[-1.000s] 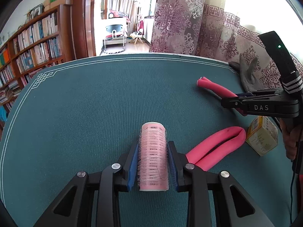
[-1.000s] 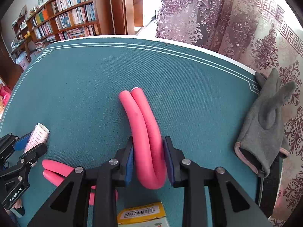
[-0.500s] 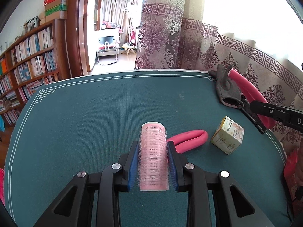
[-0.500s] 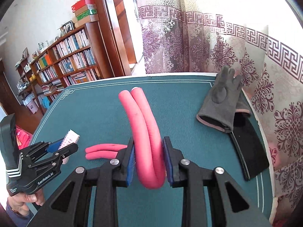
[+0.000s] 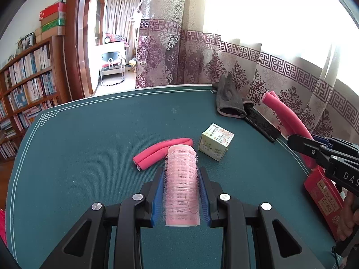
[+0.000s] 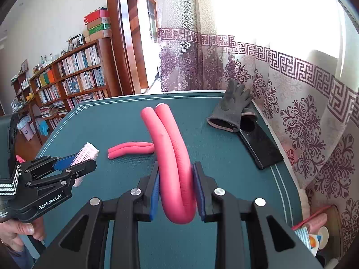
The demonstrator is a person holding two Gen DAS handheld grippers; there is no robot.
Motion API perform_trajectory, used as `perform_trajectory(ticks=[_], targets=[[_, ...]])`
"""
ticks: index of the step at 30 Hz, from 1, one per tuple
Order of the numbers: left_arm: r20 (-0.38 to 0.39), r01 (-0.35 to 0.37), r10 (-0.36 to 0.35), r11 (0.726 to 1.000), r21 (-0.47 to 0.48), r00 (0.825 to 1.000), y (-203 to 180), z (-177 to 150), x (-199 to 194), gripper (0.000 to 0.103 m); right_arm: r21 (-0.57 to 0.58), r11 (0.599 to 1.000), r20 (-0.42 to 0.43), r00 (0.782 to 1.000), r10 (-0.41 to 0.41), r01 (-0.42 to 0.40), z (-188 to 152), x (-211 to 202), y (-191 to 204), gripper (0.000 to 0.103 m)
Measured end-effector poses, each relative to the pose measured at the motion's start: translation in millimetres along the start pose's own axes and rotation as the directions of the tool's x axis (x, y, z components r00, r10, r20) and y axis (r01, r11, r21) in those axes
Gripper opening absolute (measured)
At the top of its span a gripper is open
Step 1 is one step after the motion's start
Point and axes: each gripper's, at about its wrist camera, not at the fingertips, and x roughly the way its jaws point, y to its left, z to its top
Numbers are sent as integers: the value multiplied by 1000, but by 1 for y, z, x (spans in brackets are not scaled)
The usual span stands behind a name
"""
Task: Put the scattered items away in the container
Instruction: 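Carry the hair roller and pink curler over the red tin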
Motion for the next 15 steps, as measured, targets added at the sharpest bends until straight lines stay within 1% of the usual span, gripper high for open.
perform_trajectory(ticks=[4,9,12,15], targets=[[3,12,-12,1000,8,1000,-10,-7,-12,31,-2,1000,31,999,-24,24,-13,-23,4,30],[7,38,-38,999,30,999,-26,-14,-25,31,57,998,66,998,-23,20,-36,-56,-5,30],[3,61,-61,997,53,998,-39,-18,-28,31,87,995,73,996,-57,51,-54,-77,-16,30],[-2,88,-88,994,67,996,-53,-20,-30,31,133,986,65,991,-114,105,-74,-99,-37,30]])
